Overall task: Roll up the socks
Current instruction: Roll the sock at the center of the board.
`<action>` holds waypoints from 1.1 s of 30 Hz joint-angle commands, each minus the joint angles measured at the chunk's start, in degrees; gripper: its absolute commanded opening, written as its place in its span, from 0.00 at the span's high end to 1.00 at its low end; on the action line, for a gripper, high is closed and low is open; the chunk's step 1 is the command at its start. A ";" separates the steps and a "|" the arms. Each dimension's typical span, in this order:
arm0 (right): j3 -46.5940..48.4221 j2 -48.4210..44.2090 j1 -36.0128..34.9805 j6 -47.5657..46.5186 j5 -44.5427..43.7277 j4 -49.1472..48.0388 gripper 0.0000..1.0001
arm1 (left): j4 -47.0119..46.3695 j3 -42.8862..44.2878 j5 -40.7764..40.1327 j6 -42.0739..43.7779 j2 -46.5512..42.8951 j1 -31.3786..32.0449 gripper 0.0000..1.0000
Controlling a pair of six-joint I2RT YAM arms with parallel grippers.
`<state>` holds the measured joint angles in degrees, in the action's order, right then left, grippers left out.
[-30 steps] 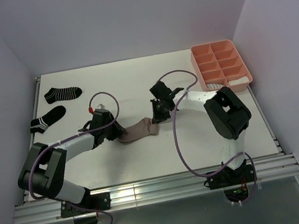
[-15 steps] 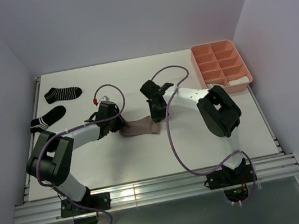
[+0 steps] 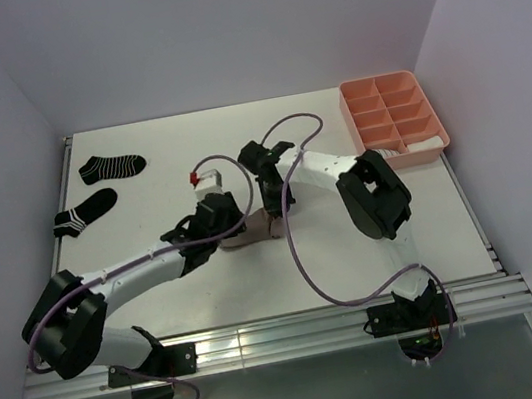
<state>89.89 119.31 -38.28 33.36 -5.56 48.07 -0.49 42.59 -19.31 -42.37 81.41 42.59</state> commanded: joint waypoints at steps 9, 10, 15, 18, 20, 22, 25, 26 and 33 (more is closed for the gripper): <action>3.19 7.08 -0.30 1.00 4.24 7.38 1.00 | 7.85 14.16 -21.99 3.53 11.57 20.77 0.49; 3.19 7.17 -0.30 1.09 5.03 7.47 1.00 | 8.40 15.15 -23.04 3.35 12.80 21.22 0.48; 3.89 7.78 -0.30 1.26 6.70 8.26 1.00 | 11.38 21.47 -24.19 3.44 19.75 22.63 0.45; 3.72 7.87 -0.30 1.53 7.14 8.26 1.00 | 12.18 23.76 -24.98 3.35 23.18 22.71 0.45; 3.45 7.96 -0.30 1.70 8.63 7.91 1.00 | 12.09 24.21 -26.12 3.26 24.67 22.89 0.45; 2.84 7.96 -0.30 2.14 9.95 6.86 1.00 | 11.40 23.86 -27.62 2.56 25.20 23.85 0.46; 2.14 7.78 -0.30 2.84 11.80 5.81 1.00 | 8.77 21.32 -29.29 1.94 25.29 25.00 0.46; 2.05 7.70 -0.30 2.93 11.98 5.54 1.00 | 8.41 20.70 -29.64 1.85 25.47 25.26 0.47; 1.52 7.96 -0.30 3.46 11.71 5.19 1.00 | 9.54 21.30 -31.93 1.24 28.63 25.61 0.50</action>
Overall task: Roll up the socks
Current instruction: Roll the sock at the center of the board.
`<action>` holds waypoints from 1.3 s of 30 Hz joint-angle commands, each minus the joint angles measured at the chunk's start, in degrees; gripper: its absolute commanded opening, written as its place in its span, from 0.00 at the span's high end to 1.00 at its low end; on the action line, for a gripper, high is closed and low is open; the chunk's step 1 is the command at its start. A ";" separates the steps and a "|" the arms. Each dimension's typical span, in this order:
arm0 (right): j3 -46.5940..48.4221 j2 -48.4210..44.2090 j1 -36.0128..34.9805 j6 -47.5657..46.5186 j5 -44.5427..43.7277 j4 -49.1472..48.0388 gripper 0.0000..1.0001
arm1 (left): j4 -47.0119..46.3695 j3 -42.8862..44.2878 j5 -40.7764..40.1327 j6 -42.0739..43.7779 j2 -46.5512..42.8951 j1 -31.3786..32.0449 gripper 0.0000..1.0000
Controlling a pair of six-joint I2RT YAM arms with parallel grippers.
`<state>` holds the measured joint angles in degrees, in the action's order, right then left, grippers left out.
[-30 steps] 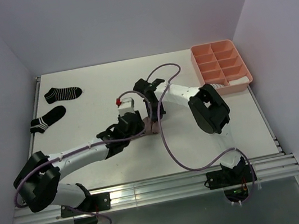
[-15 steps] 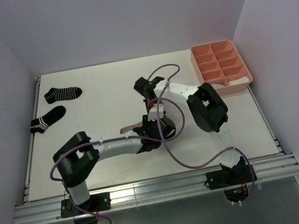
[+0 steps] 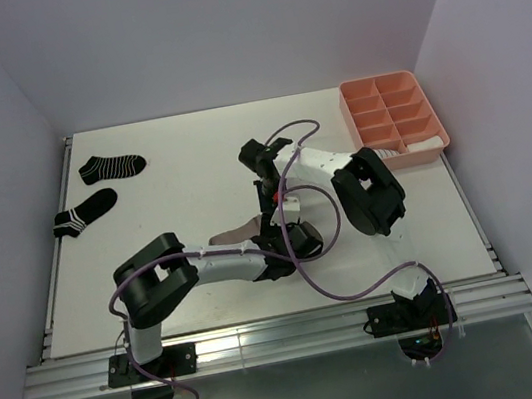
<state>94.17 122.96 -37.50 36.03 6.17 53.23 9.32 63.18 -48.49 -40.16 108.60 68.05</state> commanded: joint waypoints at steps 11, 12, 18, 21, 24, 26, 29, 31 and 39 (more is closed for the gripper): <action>-7.67 0.46 -0.91 2.11 3.04 -7.17 1.00 | 8.61 0.38 -1.70 -9.14 2.77 -0.02 0.81; -8.38 -0.34 -0.91 2.81 3.23 -8.31 1.00 | 8.26 -0.42 -1.26 -9.32 1.98 -0.11 0.85; -16.90 -9.21 1.01 6.50 7.18 -20.96 0.81 | 4.40 -9.64 7.07 -11.60 -6.54 -3.53 0.99; -22.52 -14.92 2.42 8.87 8.15 -29.39 0.64 | -0.25 -16.58 11.21 -12.13 -12.95 -6.08 0.99; -28.15 -20.11 3.57 11.24 9.91 -40.97 0.52 | -5.71 -23.70 17.36 -12.83 -20.16 -8.89 0.99; -31.83 -23.63 3.75 11.95 10.00 -45.13 0.45 | -7.90 -28.08 21.93 -15.11 -25.00 -11.78 0.99; -35.97 -26.89 3.75 12.48 11.05 -52.60 0.39 | -10.80 -34.05 27.81 -17.22 -31.15 -16.00 0.99; -37.65 -27.77 3.57 12.66 12.01 -57.51 0.38 | -14.23 -37.15 30.90 -19.42 -35.44 -18.21 0.99; -42.93 -23.91 -0.55 14.41 18.77 -69.99 0.38 | -18.73 -47.88 38.65 -27.32 -46.01 -26.30 0.98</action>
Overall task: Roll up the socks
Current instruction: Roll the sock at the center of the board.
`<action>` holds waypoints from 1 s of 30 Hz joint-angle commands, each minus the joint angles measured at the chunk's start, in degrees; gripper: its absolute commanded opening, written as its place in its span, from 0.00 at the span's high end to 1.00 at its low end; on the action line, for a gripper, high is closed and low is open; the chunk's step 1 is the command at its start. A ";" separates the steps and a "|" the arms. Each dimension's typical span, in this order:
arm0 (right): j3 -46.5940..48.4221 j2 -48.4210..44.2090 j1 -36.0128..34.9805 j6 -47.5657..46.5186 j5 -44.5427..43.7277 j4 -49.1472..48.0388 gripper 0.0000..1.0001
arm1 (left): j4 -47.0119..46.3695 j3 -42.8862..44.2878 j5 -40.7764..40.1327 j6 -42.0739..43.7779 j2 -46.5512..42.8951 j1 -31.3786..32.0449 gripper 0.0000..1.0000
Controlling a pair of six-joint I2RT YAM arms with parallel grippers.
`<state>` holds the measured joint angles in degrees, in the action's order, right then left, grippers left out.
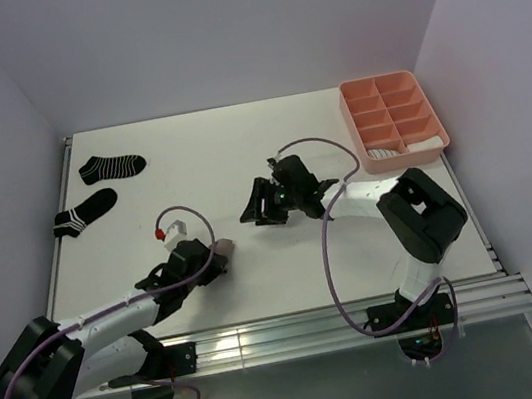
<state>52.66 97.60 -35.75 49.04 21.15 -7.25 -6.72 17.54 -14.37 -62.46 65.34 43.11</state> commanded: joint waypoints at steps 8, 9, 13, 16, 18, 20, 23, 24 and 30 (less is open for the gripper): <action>0.33 9.62 -7.40 2.38 7.50 -14.02 0.38 | -2.16 -10.94 7.16 -14.44 -13.39 -6.19 0.95; 0.68 10.32 -7.67 2.47 7.85 -14.11 0.38 | -1.72 -11.38 7.42 -15.84 -14.18 -6.55 0.94; 1.65 14.27 -8.98 3.17 11.01 -16.66 0.38 | -0.66 -12.97 8.13 -17.70 -16.82 -7.69 0.92; 3.31 16.82 -10.04 2.56 12.34 -16.14 0.38 | -0.40 -12.71 8.66 -18.23 -15.87 -7.96 0.91; 4.20 17.88 -10.57 2.03 12.86 -15.52 0.38 | -0.92 -12.53 9.45 -18.32 -14.90 -8.22 0.91; 5.16 19.46 -11.01 1.94 13.30 -15.17 0.38 | -0.75 -12.09 9.71 -18.49 -13.05 -8.31 0.92; 5.78 21.40 -11.10 2.55 14.01 -15.61 0.39 | -1.10 -11.74 10.50 -18.58 -11.29 -8.57 0.92; 6.04 21.84 -11.10 2.47 14.10 -15.17 0.39 | -1.10 -11.65 10.59 -18.49 -11.20 -8.66 0.92; 7.45 26.06 -11.10 3.34 15.85 -16.39 0.51 | -1.45 -12.09 10.68 -18.49 -11.90 -8.83 0.92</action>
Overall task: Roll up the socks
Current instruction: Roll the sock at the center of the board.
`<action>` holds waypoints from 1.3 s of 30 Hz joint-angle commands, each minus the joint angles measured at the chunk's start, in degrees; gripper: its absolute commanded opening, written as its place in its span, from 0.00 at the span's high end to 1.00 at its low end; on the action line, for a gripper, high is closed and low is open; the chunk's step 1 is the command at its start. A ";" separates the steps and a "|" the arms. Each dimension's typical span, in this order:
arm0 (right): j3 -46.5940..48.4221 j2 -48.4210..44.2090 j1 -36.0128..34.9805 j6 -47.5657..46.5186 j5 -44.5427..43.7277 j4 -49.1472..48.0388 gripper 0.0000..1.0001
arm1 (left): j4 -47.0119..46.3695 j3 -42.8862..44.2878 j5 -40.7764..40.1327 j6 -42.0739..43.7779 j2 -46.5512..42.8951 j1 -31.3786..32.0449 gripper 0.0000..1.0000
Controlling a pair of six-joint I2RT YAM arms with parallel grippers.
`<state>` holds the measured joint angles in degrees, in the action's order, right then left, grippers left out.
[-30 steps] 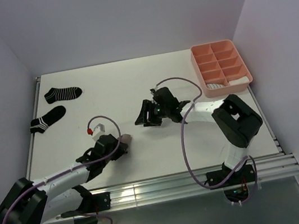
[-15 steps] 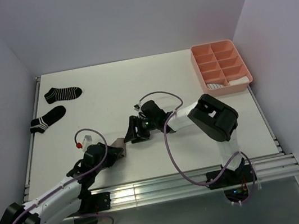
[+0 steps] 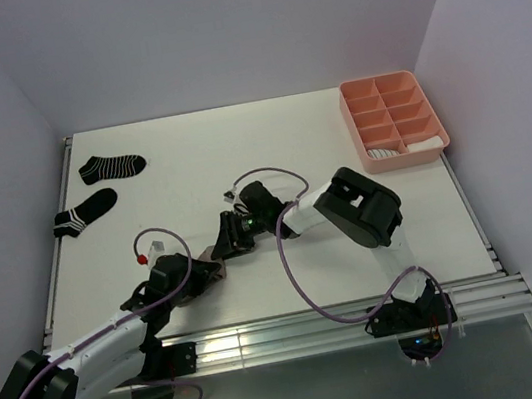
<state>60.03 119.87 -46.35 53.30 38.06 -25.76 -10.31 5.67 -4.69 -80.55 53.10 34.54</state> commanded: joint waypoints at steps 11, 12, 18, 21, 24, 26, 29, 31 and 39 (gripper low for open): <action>-2.81 -0.77 3.27 -5.04 -4.48 5.27 1.00 | 9.15 8.64 0.65 8.29 5.25 -0.97 0.60; -3.16 -2.44 3.98 -5.66 -5.79 6.50 1.00 | 10.12 9.87 0.30 8.83 5.69 -0.97 0.58; -5.80 -7.46 8.89 -9.70 -8.79 10.46 1.00 | 18.74 15.24 -4.09 12.26 5.26 -0.97 0.55; -6.50 -9.92 10.57 -11.63 -10.81 13.79 1.00 | 20.06 16.56 -6.29 13.93 6.56 -0.97 0.56; -6.15 -11.15 11.36 -14.18 -12.31 17.48 1.00 | 18.92 18.23 -7.08 16.21 11.64 -1.23 0.60; -5.89 -11.85 11.54 -15.59 -13.28 18.90 1.00 | 18.92 20.25 -8.49 17.62 15.00 -1.67 0.65; -5.28 -13.17 11.72 -17.35 -15.55 22.06 1.00 | 18.31 23.68 -9.29 19.98 21.24 -3.51 0.73; -3.79 -13.44 11.98 -19.18 -16.79 25.31 1.00 | 17.60 26.39 -10.59 21.83 25.11 -4.39 0.77; 5.25 -13.00 11.98 -23.24 -26.01 41.91 1.00 | 17.34 33.44 -8.76 26.15 31.19 -5.28 0.80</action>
<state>61.82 107.48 -34.87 34.28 19.84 4.75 6.46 37.71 -12.73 -57.74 84.40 29.69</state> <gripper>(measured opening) 0.048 0.198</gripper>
